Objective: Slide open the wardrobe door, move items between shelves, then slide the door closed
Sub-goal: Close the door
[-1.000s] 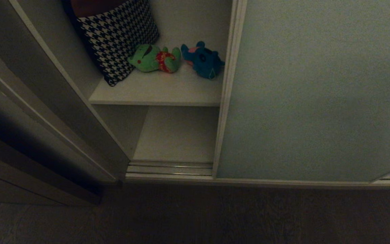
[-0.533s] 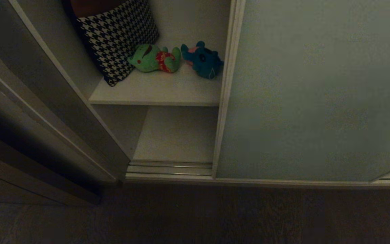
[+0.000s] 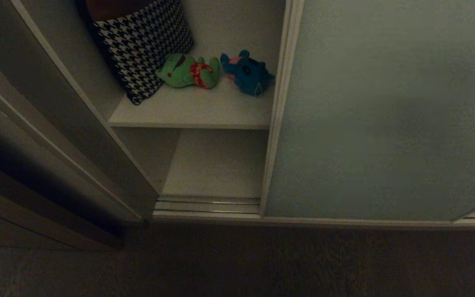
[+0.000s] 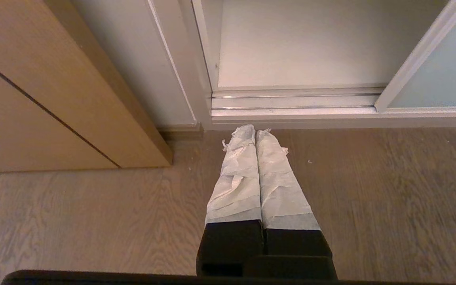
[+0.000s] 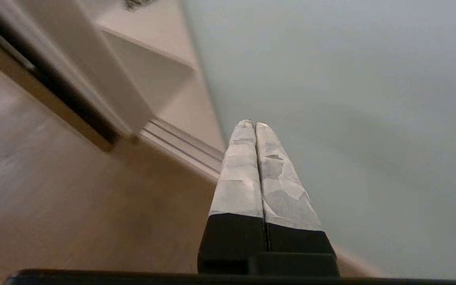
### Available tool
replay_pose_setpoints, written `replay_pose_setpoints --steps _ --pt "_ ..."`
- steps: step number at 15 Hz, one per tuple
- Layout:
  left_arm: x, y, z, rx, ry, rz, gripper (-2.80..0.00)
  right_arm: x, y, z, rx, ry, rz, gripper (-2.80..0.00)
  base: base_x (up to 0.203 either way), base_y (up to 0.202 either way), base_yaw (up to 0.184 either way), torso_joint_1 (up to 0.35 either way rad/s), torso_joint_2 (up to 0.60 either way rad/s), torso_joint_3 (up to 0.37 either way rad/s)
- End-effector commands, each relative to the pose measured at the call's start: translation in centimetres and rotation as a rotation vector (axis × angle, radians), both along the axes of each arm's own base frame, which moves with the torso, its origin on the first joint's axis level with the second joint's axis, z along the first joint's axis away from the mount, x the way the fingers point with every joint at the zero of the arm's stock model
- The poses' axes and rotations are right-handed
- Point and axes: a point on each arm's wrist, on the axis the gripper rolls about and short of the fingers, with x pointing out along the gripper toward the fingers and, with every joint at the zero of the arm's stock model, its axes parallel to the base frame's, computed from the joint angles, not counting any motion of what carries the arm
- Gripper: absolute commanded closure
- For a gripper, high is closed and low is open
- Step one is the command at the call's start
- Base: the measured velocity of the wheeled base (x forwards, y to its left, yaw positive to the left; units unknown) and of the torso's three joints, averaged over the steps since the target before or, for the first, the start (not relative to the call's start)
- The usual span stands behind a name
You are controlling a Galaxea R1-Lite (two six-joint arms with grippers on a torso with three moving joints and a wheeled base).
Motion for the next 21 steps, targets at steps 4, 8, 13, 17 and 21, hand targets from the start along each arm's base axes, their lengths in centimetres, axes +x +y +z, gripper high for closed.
replay_pose_setpoints --steps 4,8,13,17,21 --pt "0.0 0.0 0.0 0.0 0.001 0.0 0.0 6.7 7.2 0.2 0.007 -0.034 0.034 0.0 0.0 0.0 0.0 0.0 0.0 0.0" --pt "0.0 0.0 0.0 0.0 0.001 0.0 0.0 7.8 10.2 1.1 0.034 -0.063 0.088 0.0 0.0 0.0 0.0 0.0 0.0 0.0" --pt "0.0 0.0 0.0 0.0 0.001 0.0 0.0 9.2 12.7 0.1 0.004 -0.027 0.081 0.0 0.0 0.0 0.0 0.0 0.0 0.0" --pt "0.0 0.0 0.0 0.0 0.001 0.0 0.0 11.3 14.0 -0.7 0.021 -0.031 0.036 0.0 0.0 0.0 0.0 0.0 0.0 0.0" --pt "0.0 0.0 0.0 0.0 0.001 0.0 0.0 12.6 14.8 -1.2 0.016 -0.022 0.018 0.0 0.0 0.0 0.0 0.0 0.0 0.0"
